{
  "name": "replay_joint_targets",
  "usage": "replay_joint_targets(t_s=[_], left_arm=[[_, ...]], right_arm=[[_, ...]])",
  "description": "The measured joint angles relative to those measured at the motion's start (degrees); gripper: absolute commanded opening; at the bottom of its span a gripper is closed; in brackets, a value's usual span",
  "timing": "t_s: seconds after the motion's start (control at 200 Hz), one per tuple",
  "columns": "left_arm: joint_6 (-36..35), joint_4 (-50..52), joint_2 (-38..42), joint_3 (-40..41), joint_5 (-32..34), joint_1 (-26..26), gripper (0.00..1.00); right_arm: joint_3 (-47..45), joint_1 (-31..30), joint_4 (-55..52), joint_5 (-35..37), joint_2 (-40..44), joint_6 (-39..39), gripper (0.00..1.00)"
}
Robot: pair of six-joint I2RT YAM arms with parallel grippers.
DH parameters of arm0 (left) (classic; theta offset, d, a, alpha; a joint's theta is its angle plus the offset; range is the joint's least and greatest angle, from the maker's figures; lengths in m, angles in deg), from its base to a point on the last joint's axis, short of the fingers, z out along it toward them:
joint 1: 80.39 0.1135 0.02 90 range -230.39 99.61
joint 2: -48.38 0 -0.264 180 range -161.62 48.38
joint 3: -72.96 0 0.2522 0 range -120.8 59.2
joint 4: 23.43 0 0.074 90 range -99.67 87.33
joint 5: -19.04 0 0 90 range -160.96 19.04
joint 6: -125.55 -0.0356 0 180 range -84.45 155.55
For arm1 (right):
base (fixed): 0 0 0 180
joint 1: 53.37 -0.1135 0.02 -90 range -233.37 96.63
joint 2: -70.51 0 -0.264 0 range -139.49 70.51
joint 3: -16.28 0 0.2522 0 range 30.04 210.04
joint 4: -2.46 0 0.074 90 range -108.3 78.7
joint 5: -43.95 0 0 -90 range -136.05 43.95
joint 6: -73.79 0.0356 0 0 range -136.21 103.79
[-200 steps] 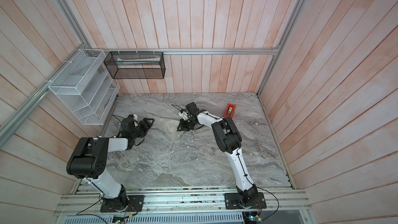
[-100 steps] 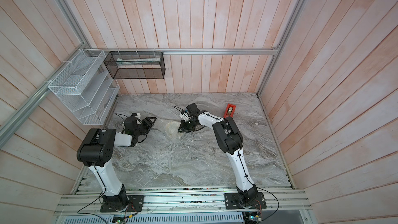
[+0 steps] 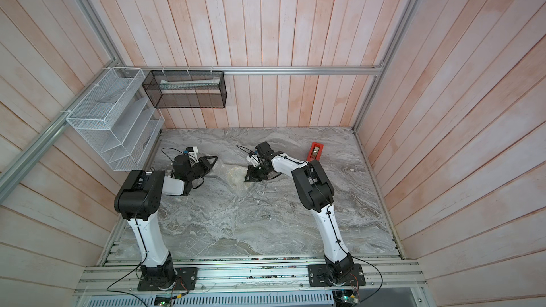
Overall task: Wrap bowls in bubble wrap
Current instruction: Wrap the bowl in bubble wrap.
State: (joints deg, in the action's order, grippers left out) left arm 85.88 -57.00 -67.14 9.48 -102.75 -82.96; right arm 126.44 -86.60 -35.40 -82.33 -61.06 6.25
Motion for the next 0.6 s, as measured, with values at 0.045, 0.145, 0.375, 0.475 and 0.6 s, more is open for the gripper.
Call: replay_joint_targets(t_s=[0.045,0.145,0.375,0.475,0.6], left_arm=[[0.0,-0.2,0.0,0.0,-0.5,-0.1,0.08],[-0.9,-0.5,0.2,-0.1,-1.4,-0.2,0.02],[-2.2,-1.0,6.6,1.7,-4.8,-2.0,0.00],[-4.0,-0.5,11.2,3.7,-5.7,-5.0,0.00],[-8.7,3.8,14.9,4.7,-5.8,-9.5,0.00]], right_arm=[[0.2,-0.1,-0.3,0.5,0.0,0.0,0.00],[0.8,-0.4,-1.4,1.7,0.0,-0.1,0.00],[3.8,-1.4,-5.2,7.1,-0.2,-0.3,0.00],[5.9,-1.4,-6.2,8.7,-1.0,-0.3,0.00],[8.2,-1.5,-7.4,9.1,-2.0,-0.6,0.00]])
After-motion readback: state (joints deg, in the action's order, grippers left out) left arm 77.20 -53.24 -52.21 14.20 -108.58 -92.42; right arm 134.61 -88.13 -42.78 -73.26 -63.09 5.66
